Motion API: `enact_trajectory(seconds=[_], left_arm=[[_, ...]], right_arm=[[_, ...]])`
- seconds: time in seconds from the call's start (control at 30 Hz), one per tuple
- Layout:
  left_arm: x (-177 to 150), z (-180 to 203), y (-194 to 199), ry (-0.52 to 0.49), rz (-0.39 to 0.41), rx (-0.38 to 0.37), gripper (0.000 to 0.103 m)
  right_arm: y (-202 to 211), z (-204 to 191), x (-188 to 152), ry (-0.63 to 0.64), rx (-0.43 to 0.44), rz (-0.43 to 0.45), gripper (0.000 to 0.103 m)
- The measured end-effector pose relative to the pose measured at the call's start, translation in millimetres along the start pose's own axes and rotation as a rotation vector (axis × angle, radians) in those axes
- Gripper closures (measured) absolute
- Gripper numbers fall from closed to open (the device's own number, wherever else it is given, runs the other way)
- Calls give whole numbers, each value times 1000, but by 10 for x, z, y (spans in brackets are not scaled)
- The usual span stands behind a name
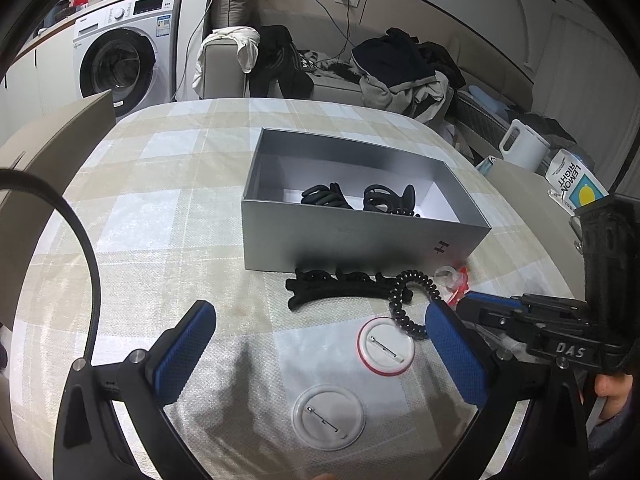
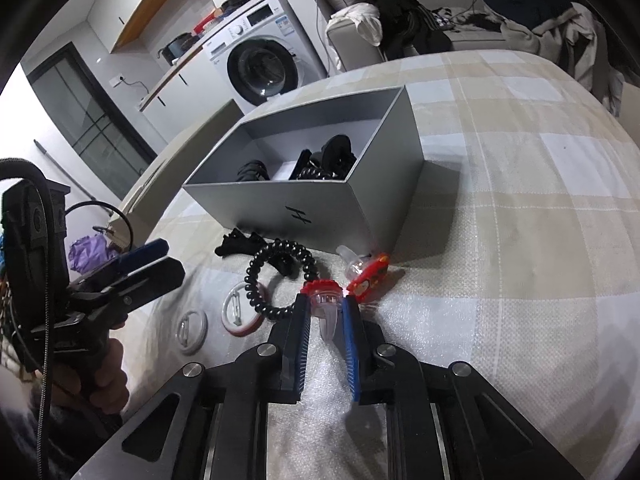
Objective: Organize jewelry
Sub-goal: 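Grasp the red-capped clear vial with the right gripper while the left grasps a black spiral hair tie, then carry the vial and spiral hair tie into the silver box with both grippers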
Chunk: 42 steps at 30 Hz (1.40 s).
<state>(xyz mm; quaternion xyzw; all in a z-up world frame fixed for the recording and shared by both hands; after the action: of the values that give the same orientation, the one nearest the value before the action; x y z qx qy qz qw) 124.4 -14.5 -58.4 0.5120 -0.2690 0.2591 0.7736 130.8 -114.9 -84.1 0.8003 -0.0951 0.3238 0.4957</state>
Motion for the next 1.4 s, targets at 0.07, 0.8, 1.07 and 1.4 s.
enact_trajectory(seconds=[0.07, 0.8, 1.07, 1.4], left_arm=[[-11, 24, -23, -3, -13, -3, 1], [-78, 308, -415, -25, -167, -131, 94], [-41, 381, -263, -41, -114, -145, 98], [156, 461, -42, -81, -35, -151, 98]], right_arm=[[85, 9, 16, -20, 29, 23, 88], [360, 88, 89, -43, 43, 84, 88], [393, 112, 112, -47, 35, 93, 88], [471, 33, 182, -36, 54, 121, 88]])
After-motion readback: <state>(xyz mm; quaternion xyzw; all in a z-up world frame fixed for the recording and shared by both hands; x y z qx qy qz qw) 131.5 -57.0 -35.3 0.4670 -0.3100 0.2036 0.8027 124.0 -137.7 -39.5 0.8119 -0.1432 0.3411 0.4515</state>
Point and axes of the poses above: each gripper's, at about its wrist camera, not at the fingertips, and y roughly against the way its jaws point, z to its right, x to its top, the point moved 8 cm from there along -y, roughly the way its jaws point, and after that the axes turned 10 degrees about -x, right-handed, at the moved point
